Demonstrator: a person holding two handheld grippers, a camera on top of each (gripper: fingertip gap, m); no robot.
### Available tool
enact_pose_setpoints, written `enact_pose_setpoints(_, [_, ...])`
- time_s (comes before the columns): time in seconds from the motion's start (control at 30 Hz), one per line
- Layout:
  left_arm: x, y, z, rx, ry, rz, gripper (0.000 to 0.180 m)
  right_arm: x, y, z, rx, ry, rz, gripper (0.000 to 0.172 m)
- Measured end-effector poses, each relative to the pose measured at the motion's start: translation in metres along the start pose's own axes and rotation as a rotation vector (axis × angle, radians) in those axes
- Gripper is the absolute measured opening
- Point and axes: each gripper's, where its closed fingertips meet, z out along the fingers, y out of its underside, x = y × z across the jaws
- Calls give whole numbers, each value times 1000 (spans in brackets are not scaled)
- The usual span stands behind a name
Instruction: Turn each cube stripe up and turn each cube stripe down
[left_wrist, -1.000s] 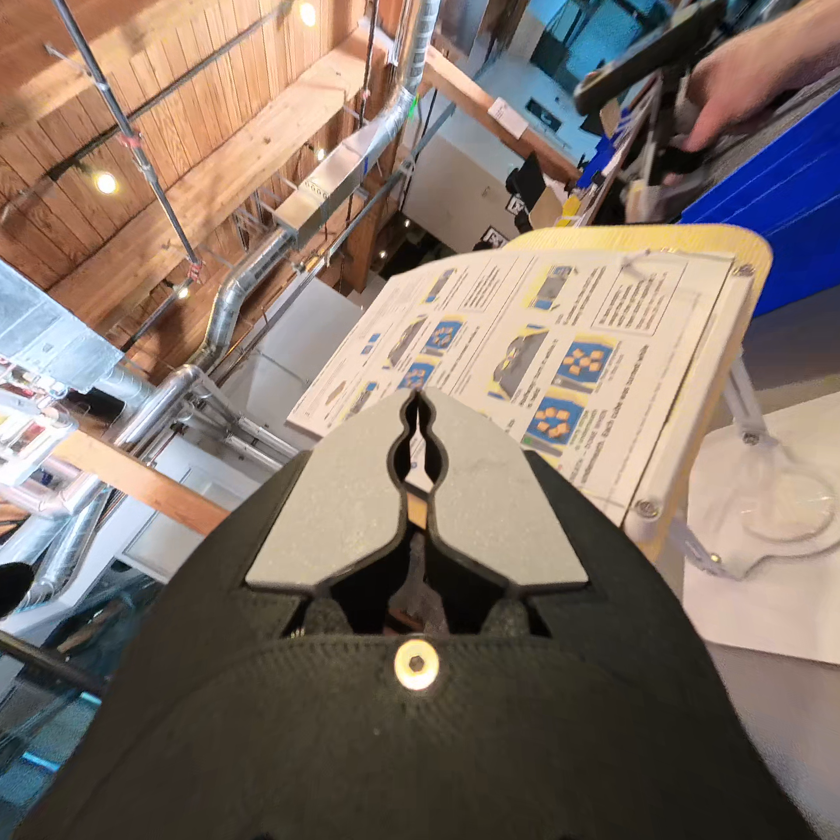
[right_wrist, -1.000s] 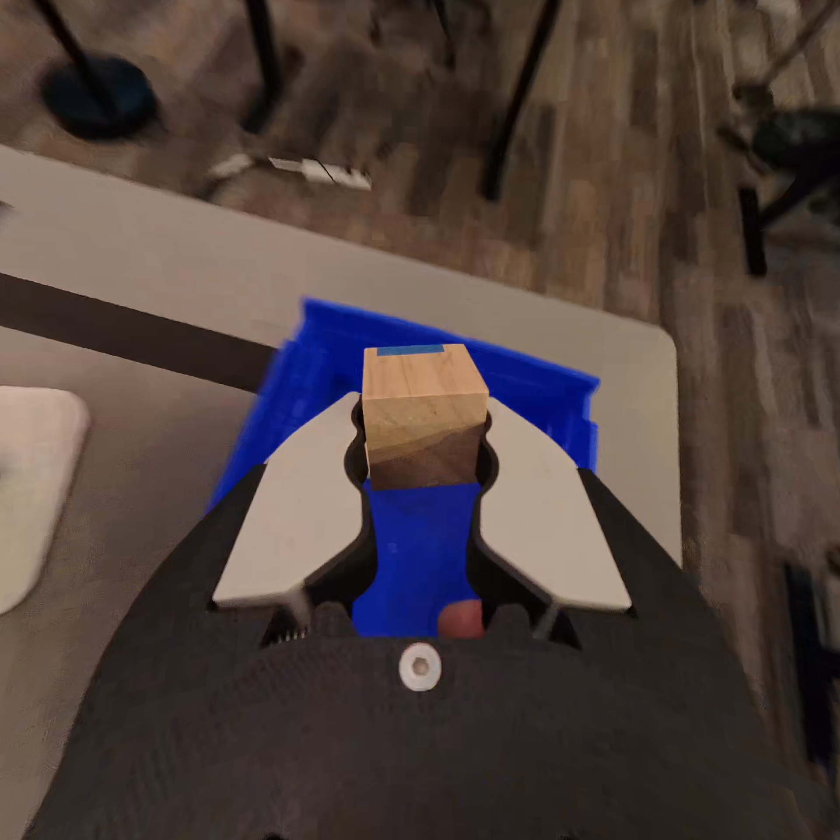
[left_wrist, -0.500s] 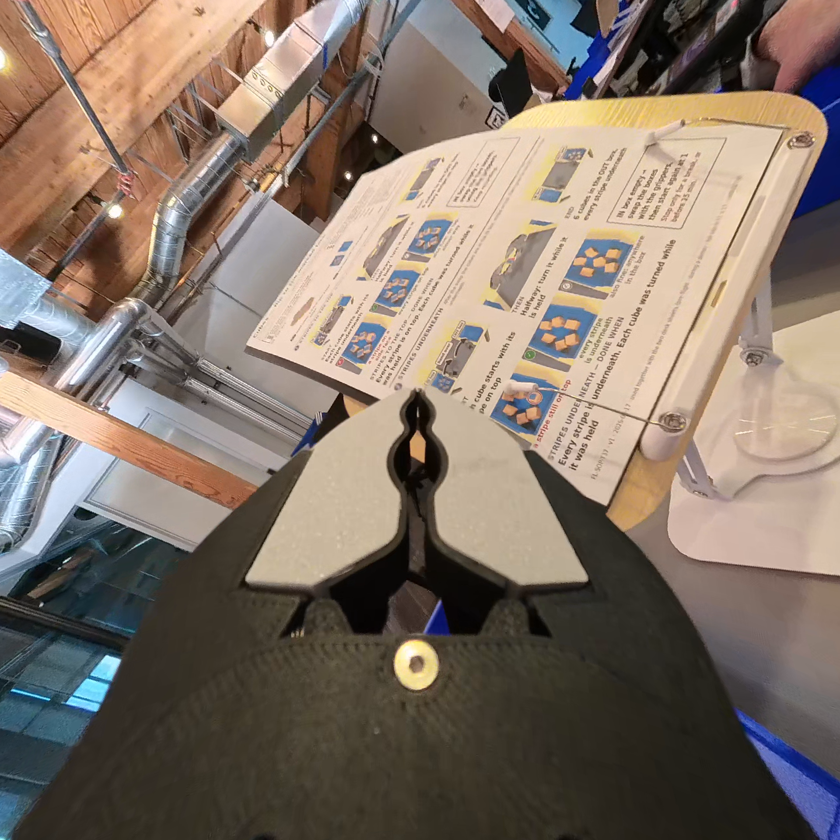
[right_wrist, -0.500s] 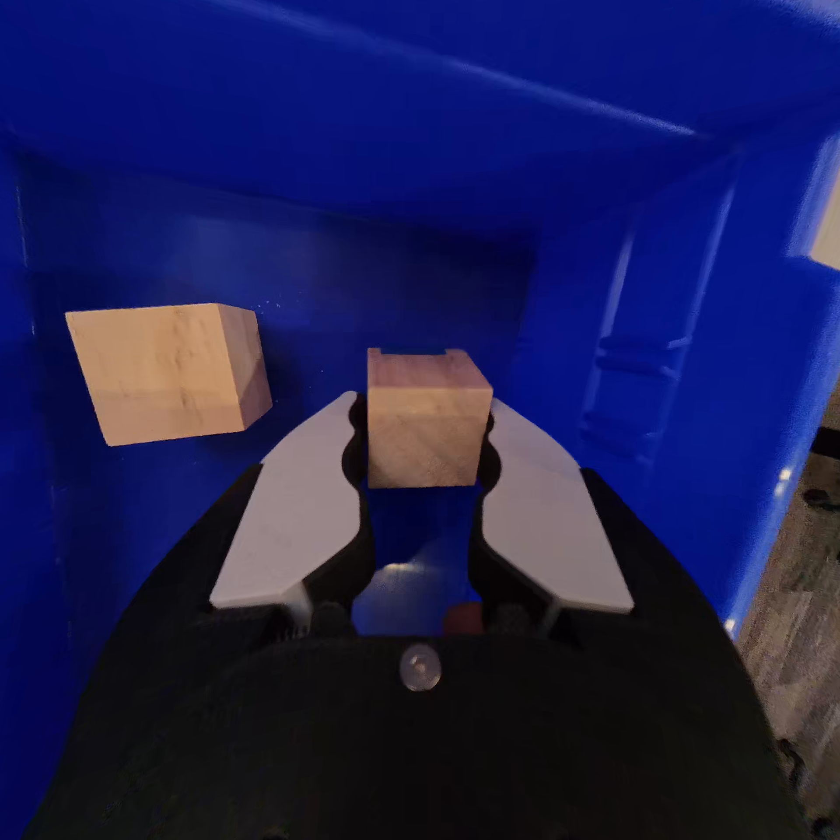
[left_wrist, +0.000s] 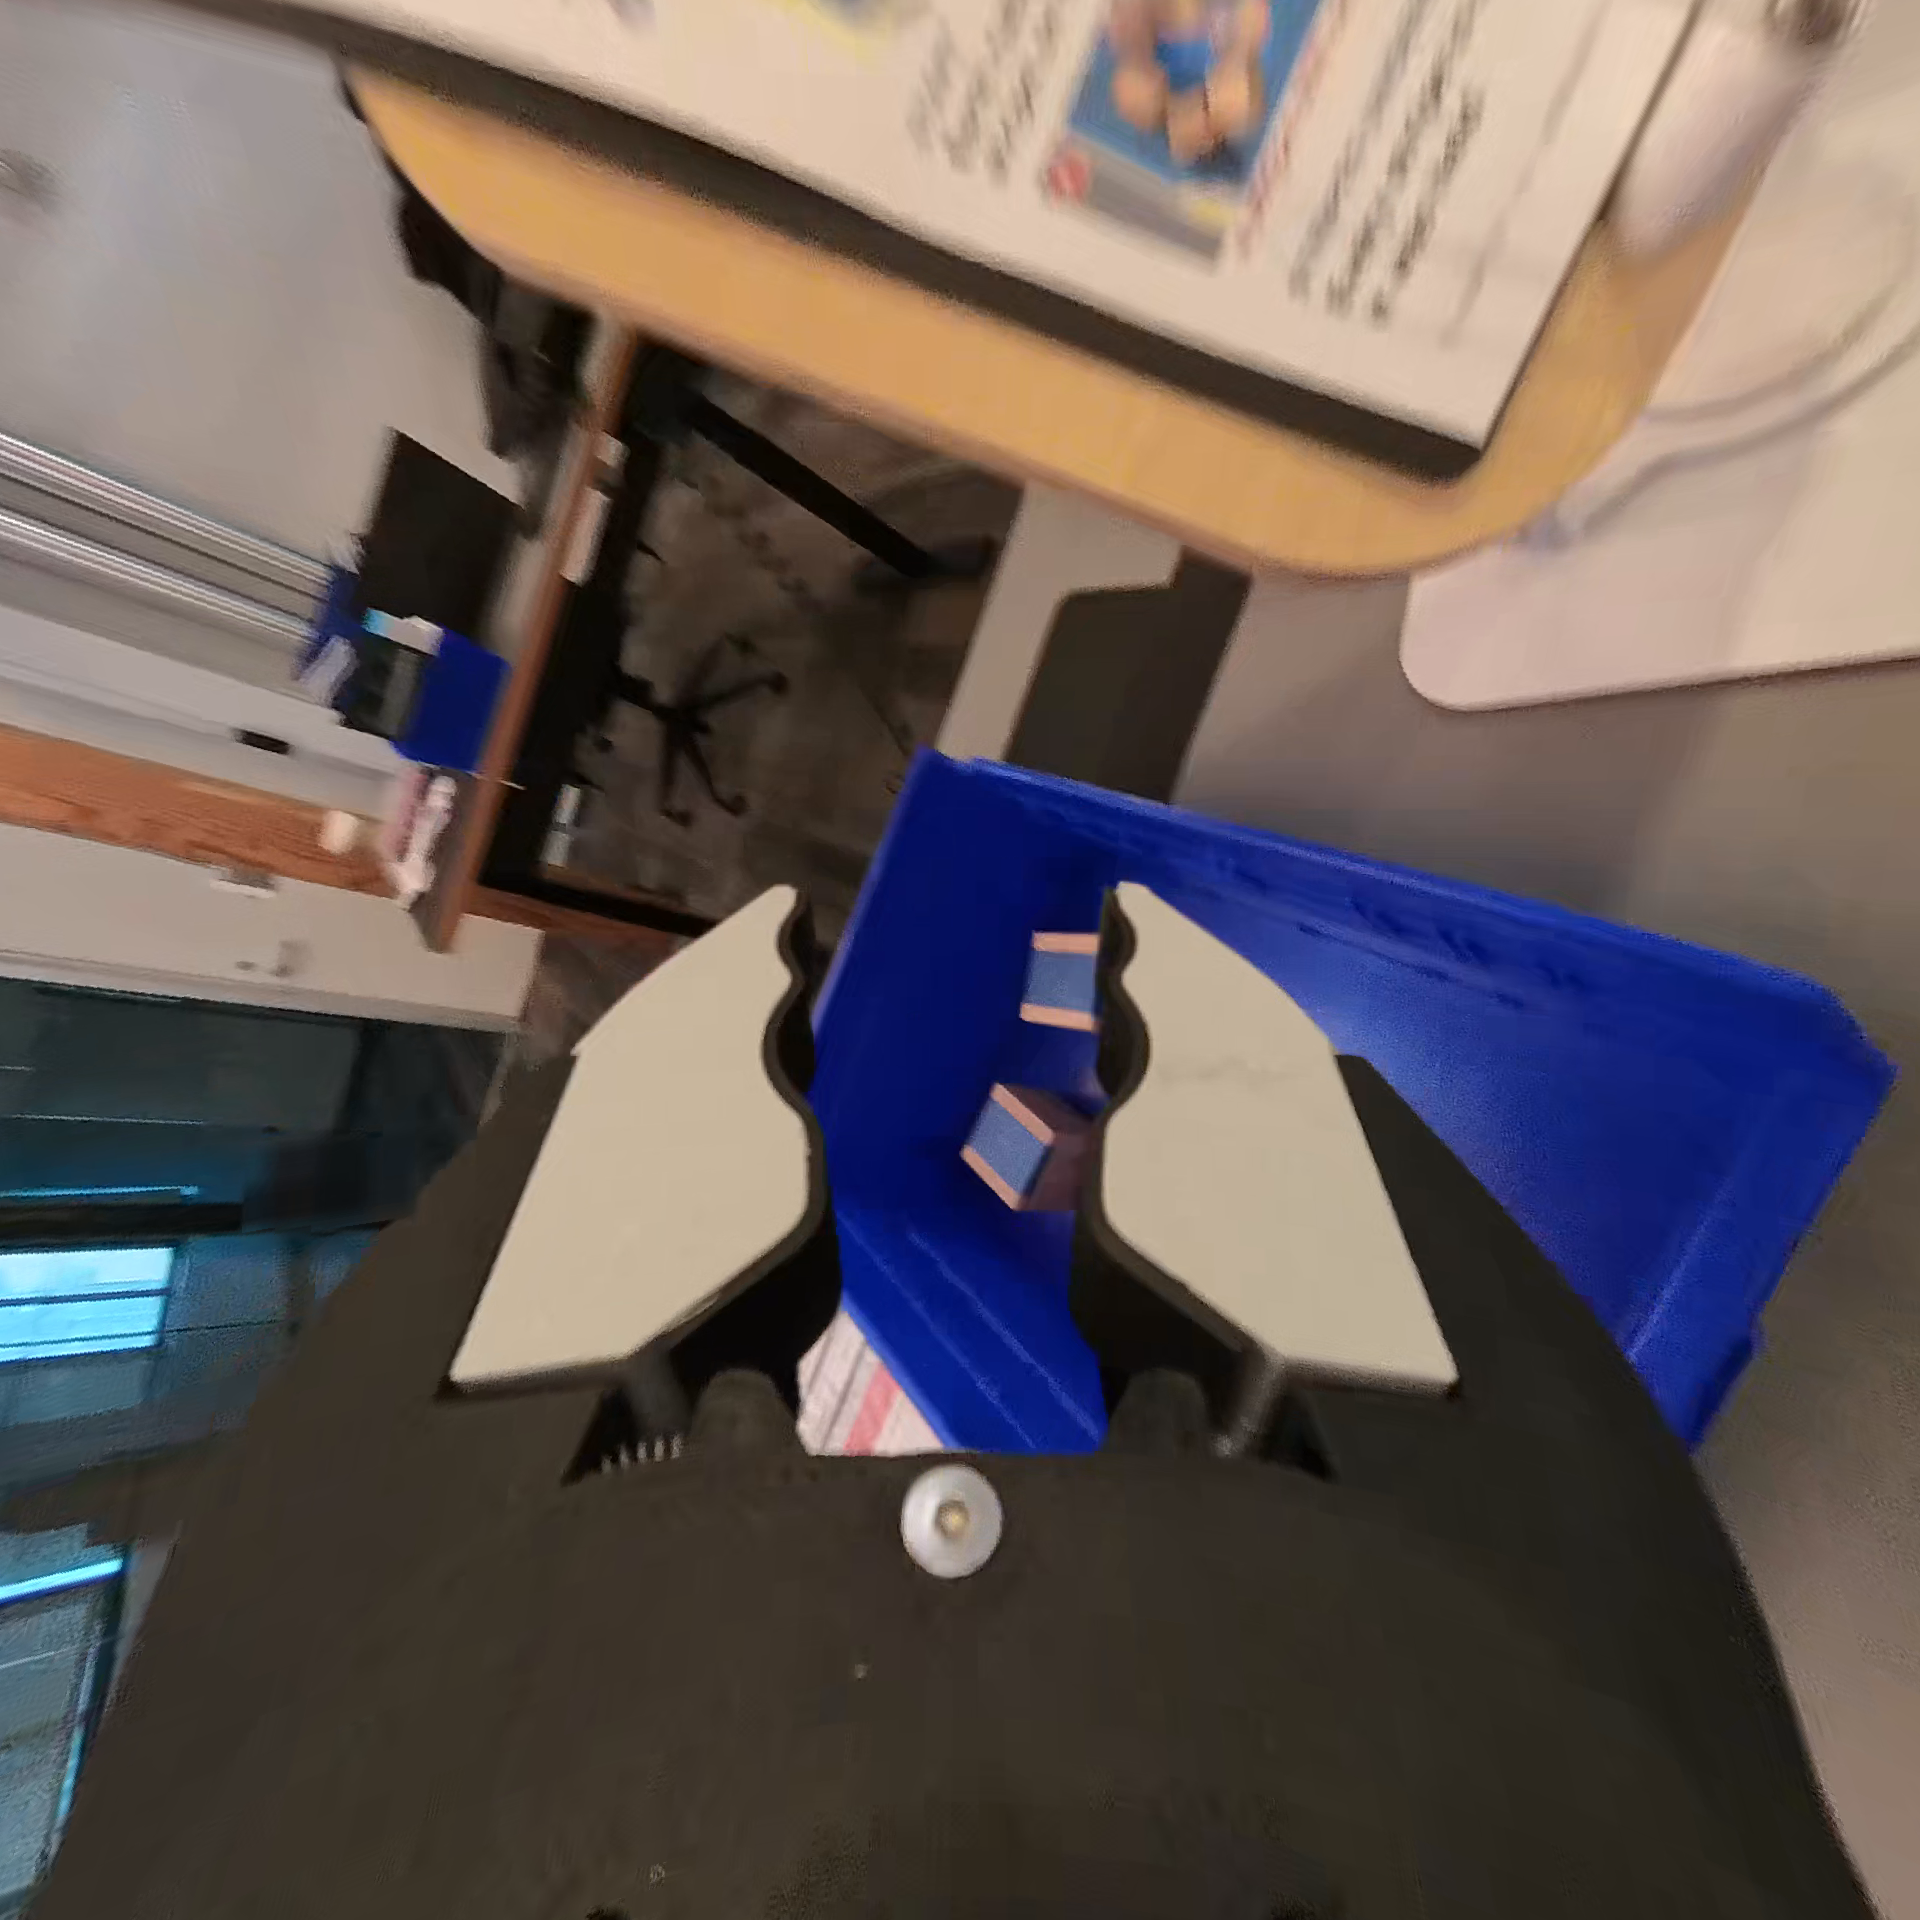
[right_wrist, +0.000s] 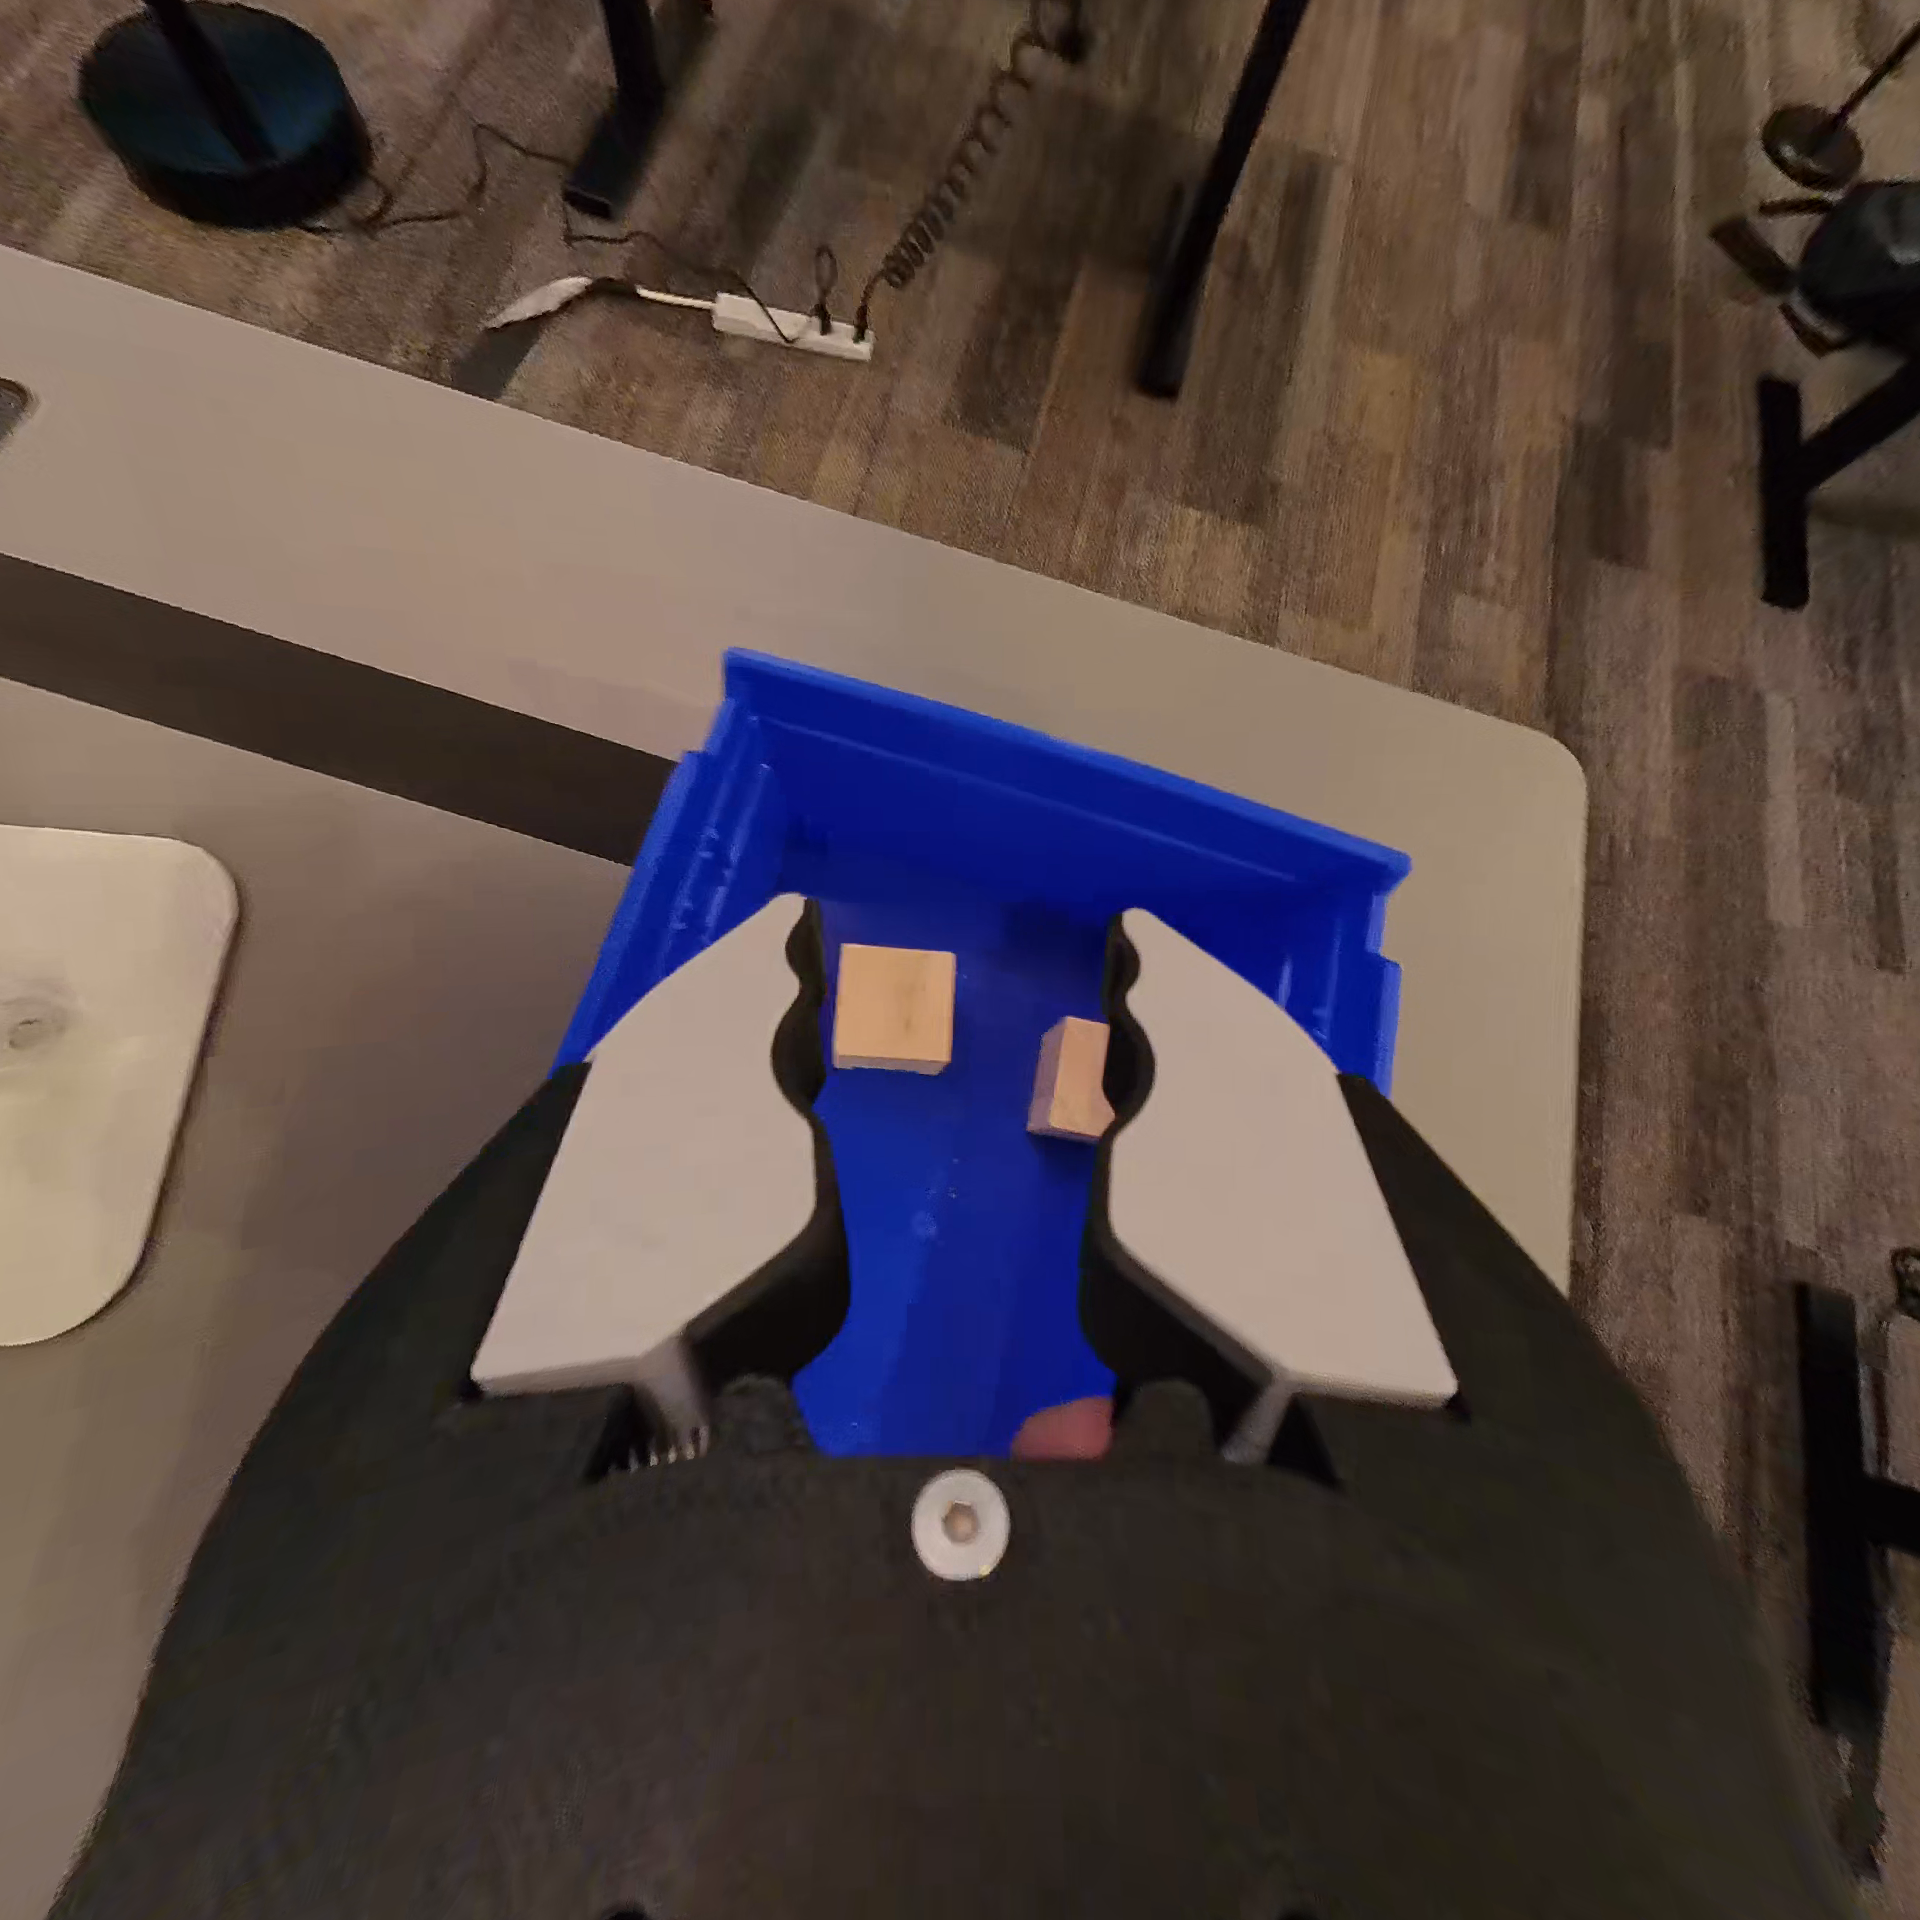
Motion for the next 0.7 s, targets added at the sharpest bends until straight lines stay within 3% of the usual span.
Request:
enact_pose_setpoints(0.03, [6,10,10,-19,33,1,54,-6,-3,-1,12,-21,-2,52])
enact_pose_setpoints(0.33, [35,95,98,-280,201,-26,63,-43,-14,3,39,-117,-57,50])
enact_pose_setpoints(0.5, [41,121,130,-396,245,3,65,-57,-17,5,48,-163,-73,49])
enact_pose_setpoints(0.7, [54,131,158,-448,339,-18,70,-70,-18,9,40,-185,-99,48])
